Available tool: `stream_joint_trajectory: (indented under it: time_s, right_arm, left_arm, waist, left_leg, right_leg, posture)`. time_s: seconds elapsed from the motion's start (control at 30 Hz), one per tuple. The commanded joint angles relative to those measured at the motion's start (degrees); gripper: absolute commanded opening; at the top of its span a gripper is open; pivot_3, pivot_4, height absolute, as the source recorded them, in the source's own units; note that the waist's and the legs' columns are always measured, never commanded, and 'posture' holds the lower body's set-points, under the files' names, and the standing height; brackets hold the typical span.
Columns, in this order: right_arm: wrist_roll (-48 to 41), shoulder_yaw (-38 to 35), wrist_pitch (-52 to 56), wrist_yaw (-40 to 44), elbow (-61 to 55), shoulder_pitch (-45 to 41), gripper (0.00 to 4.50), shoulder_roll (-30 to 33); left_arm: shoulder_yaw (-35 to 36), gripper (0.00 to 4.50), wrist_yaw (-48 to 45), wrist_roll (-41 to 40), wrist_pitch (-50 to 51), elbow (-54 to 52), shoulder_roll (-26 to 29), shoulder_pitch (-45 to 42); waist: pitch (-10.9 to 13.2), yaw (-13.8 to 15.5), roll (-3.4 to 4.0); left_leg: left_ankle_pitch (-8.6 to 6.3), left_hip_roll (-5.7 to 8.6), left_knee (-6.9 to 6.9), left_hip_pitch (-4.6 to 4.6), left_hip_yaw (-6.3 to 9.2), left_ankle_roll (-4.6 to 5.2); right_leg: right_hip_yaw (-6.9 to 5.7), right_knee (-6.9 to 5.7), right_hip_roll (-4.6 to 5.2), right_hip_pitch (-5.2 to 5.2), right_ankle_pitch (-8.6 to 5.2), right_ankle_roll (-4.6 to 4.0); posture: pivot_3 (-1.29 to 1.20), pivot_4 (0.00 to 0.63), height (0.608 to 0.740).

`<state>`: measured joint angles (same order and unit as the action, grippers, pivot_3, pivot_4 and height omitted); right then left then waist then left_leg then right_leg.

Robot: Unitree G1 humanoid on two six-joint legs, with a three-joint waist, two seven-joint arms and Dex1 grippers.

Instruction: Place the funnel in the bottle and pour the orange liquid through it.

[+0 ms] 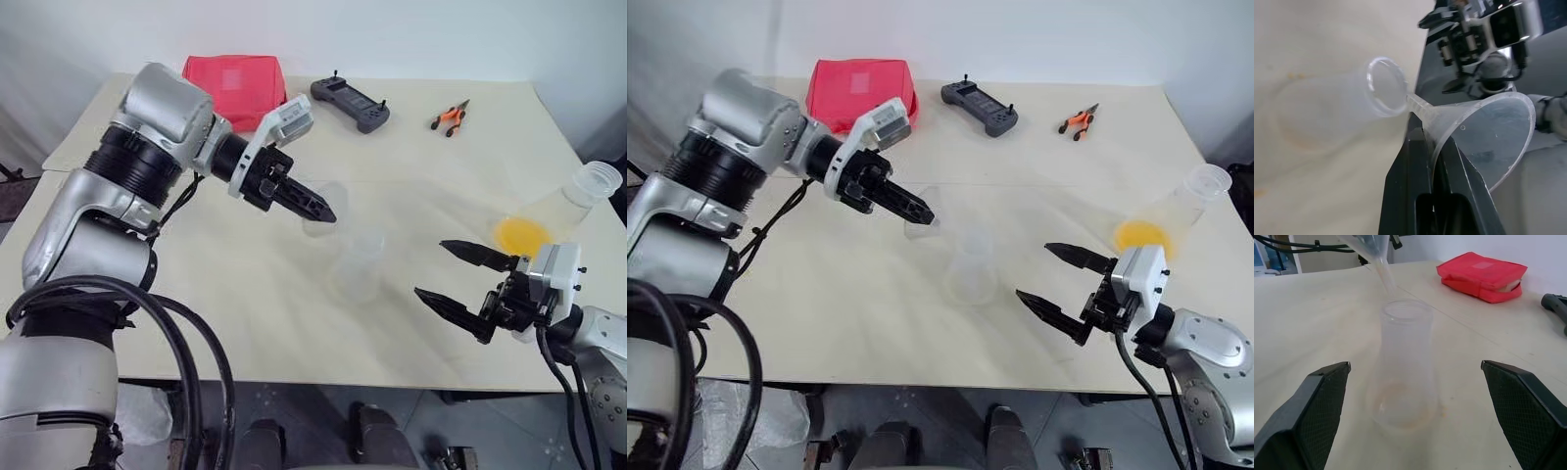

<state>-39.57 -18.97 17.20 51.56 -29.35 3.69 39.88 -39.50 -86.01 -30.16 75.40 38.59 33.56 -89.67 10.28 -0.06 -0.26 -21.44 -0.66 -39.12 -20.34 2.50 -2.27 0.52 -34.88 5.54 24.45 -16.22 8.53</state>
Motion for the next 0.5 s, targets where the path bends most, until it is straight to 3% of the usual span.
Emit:
stream_joint_trajectory:
  time_s: [0.03,0.5]
  right_arm:
    - [-0.50,-1.51,-1.63,-0.41,-2.73,0.49,4.50,-0.44]
    - [0.30,-1.06,-3.67,-1.79,-3.52,2.65,4.50,-1.37]
  left_arm:
    - [-1.15,0.03,-5.81,4.00,-4.41,3.11,-1.76,-2.93]
    - [-8.53,0.03,-6.49,7.94,-20.53,16.46,-10.21,-11.27]
  waist:
    - [0.00,0.01,-0.01]
    - [0.03,0.15,-0.06]
  left_leg:
    - [0.00,0.00,0.00,0.00,-0.01,0.00]
    - [0.00,0.02,-0.03,-0.01,-0.02,0.03]
  right_leg:
    - [0.01,0.00,0.00,0.00,0.00,0.00]
    - [0.01,-0.03,0.00,0.01,0.01,0.02]
  posture:
    - [0.00,0.150,0.740]
    - [0.00,0.150,0.740]
